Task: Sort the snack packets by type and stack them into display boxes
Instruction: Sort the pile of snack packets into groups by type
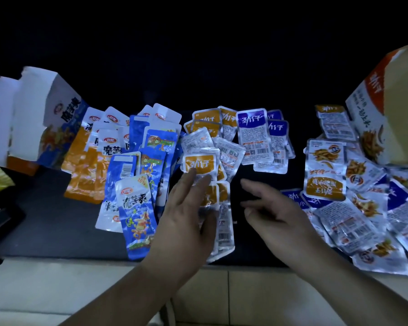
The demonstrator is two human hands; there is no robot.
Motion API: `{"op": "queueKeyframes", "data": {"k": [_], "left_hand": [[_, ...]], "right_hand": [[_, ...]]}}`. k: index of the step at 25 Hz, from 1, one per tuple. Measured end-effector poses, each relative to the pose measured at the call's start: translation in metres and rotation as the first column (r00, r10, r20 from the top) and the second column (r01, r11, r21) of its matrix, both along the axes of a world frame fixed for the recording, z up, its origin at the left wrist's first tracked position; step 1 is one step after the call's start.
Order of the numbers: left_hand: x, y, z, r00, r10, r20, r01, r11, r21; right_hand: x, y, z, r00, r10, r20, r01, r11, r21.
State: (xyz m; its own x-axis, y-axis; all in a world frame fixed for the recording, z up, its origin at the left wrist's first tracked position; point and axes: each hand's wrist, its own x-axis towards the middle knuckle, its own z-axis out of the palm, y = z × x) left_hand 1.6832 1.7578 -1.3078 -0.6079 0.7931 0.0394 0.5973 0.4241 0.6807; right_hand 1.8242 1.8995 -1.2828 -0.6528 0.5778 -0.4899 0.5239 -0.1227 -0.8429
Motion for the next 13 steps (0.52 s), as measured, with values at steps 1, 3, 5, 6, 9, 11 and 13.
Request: {"op": "queueKeyframes", "data": {"k": [1, 3, 5, 6, 9, 11, 13], "left_hand": [[0.001, 0.003, -0.001, 0.999, -0.024, -0.029, 0.025, 1.0, 0.013], [0.001, 0.008, -0.008, 0.996, -0.051, -0.074, 0.052, 0.999, 0.003], [0.001, 0.012, -0.017, 0.997, -0.049, -0.056, 0.049, 0.999, -0.012], [0.0, 0.014, -0.02, 0.998, -0.045, -0.032, 0.045, 0.999, 0.0], [-0.002, 0.015, -0.021, 1.0, -0.013, 0.014, 0.012, 0.997, 0.08], [-0.005, 0.014, -0.016, 0.997, -0.015, -0.077, 0.025, 0.99, 0.136], [-0.006, 0.014, -0.008, 0.984, -0.042, -0.175, 0.077, 0.976, 0.202]], "right_hand": [[0.003, 0.001, -0.001, 1.0, -0.011, -0.01, 0.011, 1.0, -0.01], [0.004, 0.001, -0.005, 1.0, 0.002, -0.028, -0.003, 1.0, -0.022], [-0.001, 0.002, -0.007, 0.997, 0.06, -0.053, -0.062, 0.997, -0.04], [-0.003, 0.003, -0.007, 0.993, 0.098, -0.066, -0.101, 0.993, -0.054], [-0.011, 0.004, -0.003, 0.986, 0.152, -0.068, -0.156, 0.985, -0.072], [-0.007, 0.005, 0.0, 0.989, 0.104, -0.105, -0.111, 0.992, -0.061], [0.002, 0.007, 0.007, 0.991, 0.046, -0.125, -0.052, 0.997, -0.048]]}}
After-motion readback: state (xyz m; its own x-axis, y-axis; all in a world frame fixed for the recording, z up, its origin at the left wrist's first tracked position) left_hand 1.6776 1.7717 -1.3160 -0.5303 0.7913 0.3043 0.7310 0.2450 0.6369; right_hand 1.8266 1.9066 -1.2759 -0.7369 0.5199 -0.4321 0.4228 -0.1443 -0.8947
